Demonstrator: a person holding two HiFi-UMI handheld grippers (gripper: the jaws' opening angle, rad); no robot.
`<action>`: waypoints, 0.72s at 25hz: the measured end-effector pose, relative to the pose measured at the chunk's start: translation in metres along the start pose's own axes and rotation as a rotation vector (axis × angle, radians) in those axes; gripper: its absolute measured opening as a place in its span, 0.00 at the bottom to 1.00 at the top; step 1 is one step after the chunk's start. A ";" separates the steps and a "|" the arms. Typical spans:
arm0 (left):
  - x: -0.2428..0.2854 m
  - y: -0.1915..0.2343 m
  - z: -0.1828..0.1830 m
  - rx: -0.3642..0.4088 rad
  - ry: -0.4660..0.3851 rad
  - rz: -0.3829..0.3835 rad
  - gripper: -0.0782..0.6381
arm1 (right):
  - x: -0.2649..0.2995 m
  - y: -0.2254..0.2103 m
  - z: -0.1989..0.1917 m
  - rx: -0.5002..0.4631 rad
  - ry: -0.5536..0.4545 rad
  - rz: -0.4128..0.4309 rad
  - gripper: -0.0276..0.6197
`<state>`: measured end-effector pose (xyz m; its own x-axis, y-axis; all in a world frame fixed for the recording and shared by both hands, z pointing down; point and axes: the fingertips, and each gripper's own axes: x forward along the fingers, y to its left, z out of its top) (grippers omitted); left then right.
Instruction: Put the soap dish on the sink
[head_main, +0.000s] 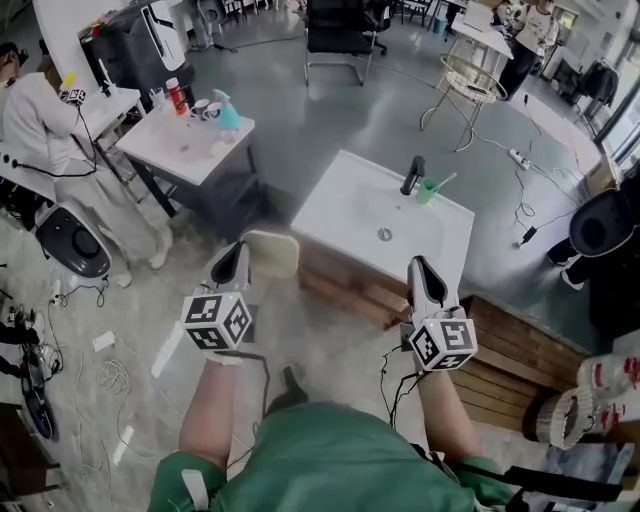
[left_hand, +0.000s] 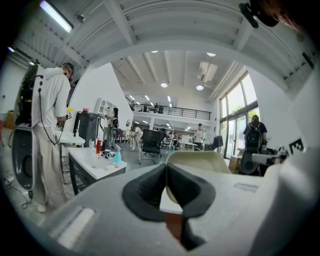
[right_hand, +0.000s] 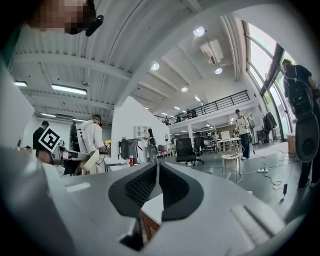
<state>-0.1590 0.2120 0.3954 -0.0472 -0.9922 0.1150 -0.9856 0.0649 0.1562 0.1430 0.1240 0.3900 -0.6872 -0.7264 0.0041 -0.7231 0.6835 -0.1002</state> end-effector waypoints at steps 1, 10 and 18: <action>0.009 0.012 0.002 -0.004 0.001 -0.004 0.12 | 0.012 0.004 -0.001 0.001 0.003 -0.007 0.07; 0.068 0.089 0.023 -0.013 0.004 -0.076 0.12 | 0.094 0.032 0.001 0.003 0.009 -0.080 0.07; 0.095 0.133 0.011 -0.046 0.028 -0.090 0.12 | 0.131 0.058 -0.011 -0.103 0.053 -0.094 0.07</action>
<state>-0.2966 0.1252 0.4164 0.0468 -0.9910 0.1258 -0.9771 -0.0192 0.2121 0.0098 0.0693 0.3961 -0.6171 -0.7844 0.0620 -0.7857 0.6185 0.0054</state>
